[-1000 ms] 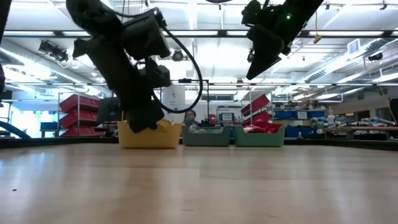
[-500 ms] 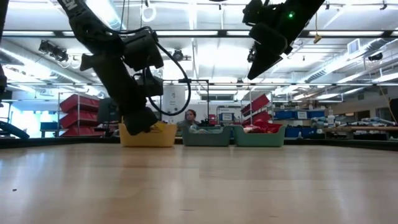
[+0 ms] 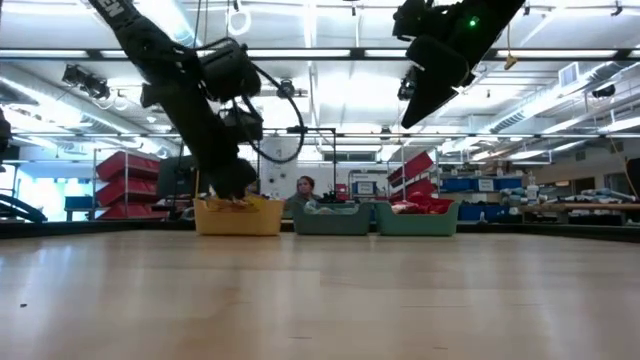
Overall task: Sort candy
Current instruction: Move the yellow bin to the left of the blue bin
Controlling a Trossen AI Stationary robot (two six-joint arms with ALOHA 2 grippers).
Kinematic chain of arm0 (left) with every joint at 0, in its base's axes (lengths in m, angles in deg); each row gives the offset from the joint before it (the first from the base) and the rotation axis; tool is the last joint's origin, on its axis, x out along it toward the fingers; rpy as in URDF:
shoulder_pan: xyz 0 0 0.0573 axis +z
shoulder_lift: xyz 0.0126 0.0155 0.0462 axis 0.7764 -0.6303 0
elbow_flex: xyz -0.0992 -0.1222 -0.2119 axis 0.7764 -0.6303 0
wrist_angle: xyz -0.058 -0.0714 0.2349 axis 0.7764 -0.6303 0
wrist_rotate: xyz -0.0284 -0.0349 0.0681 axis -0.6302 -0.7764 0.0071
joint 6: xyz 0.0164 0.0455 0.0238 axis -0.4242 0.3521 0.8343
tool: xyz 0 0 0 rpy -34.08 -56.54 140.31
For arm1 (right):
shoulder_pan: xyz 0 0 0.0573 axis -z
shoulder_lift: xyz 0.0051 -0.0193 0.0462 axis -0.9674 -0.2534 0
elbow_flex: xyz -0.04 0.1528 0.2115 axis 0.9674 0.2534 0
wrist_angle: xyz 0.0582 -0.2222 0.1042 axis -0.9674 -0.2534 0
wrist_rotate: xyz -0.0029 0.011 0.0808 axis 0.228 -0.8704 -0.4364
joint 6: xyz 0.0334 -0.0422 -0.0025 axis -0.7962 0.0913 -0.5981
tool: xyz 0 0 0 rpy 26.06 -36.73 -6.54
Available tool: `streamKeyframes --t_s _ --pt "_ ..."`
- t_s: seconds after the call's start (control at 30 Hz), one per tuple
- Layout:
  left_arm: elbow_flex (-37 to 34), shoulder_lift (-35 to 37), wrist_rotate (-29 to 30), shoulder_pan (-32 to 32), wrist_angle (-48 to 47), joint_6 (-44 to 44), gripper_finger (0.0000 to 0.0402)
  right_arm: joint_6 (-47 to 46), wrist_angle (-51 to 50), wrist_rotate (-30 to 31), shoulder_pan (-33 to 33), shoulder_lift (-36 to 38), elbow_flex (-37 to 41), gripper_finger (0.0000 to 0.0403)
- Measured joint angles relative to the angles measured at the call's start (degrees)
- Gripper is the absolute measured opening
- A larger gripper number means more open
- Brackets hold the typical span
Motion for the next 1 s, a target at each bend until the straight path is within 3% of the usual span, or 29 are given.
streamKeyframes --t_s 0.17,0.3,0.4,0.63,1.0 --pt "0.00 5.76 -2.84 0.29 -2.53 0.03 0.0000 0.04 -0.60 -0.50 -0.60 0.00 0.00 0.0000" --pt "0.02 9.00 -14.25 -0.47 -7.87 -0.22 0.0000 0.29 -0.56 -1.25 -0.65 0.00 0.00 0.0000" --pt "-1.39 8.61 -19.31 -0.82 -8.53 -0.15 0.0000 1.81 0.76 -1.36 -0.63 0.00 0.00 0.0000" --pt "-7.51 7.48 -20.84 4.77 3.65 0.13 0.0000 4.11 3.59 -1.76 -0.63 0.00 0.00 0.0000" --pt "-7.85 7.48 -25.08 12.87 7.14 2.80 0.0000 4.34 3.96 -2.40 -0.09 0.00 0.00 0.0000"
